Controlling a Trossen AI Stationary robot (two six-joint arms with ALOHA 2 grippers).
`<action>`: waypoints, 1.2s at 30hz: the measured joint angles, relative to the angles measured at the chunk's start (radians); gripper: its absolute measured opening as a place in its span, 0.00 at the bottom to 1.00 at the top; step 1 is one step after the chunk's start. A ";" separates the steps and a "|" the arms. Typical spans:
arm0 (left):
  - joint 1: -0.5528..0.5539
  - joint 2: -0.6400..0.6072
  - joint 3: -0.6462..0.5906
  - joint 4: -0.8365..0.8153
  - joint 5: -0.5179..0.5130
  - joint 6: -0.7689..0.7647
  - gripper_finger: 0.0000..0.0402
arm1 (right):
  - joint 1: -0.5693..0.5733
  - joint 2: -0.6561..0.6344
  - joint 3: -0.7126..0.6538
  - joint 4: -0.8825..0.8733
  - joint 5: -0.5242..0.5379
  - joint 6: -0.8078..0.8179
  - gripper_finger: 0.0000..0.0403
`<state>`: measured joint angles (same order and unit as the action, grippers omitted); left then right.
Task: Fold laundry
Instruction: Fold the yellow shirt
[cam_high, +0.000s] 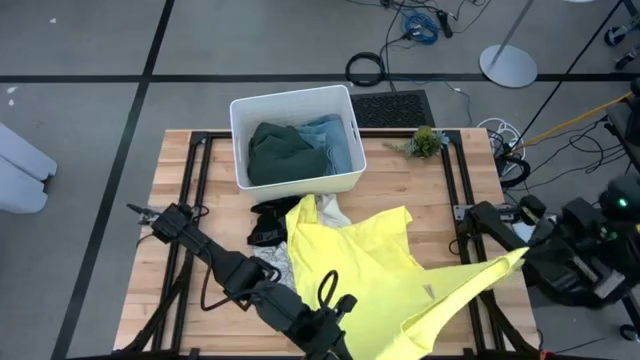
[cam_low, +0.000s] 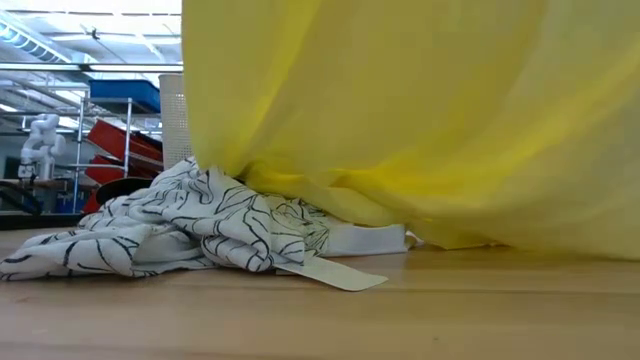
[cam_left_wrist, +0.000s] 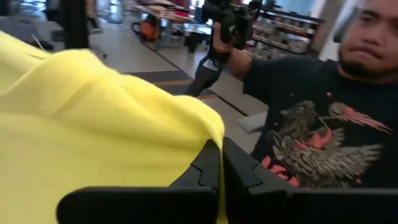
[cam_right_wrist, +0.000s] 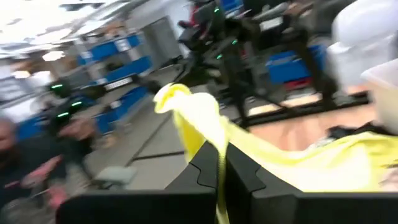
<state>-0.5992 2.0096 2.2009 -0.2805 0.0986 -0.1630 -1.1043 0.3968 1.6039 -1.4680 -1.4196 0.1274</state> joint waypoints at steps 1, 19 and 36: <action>-0.002 0.000 0.000 0.000 -0.019 -0.006 0.01 | 0.035 0.004 -0.026 0.009 0.001 0.000 0.00; 0.049 0.000 0.000 0.007 -0.121 -0.015 0.00 | 0.415 0.269 -0.284 0.466 -0.002 0.071 0.00; 0.082 -0.033 0.002 -0.028 -0.108 -0.015 0.00 | 1.093 0.584 -0.320 0.660 0.306 -0.060 0.00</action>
<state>-0.5175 1.9762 2.2024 -0.3088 -0.0093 -0.1776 -0.0115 0.9806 1.2839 -0.8077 -1.1139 0.0671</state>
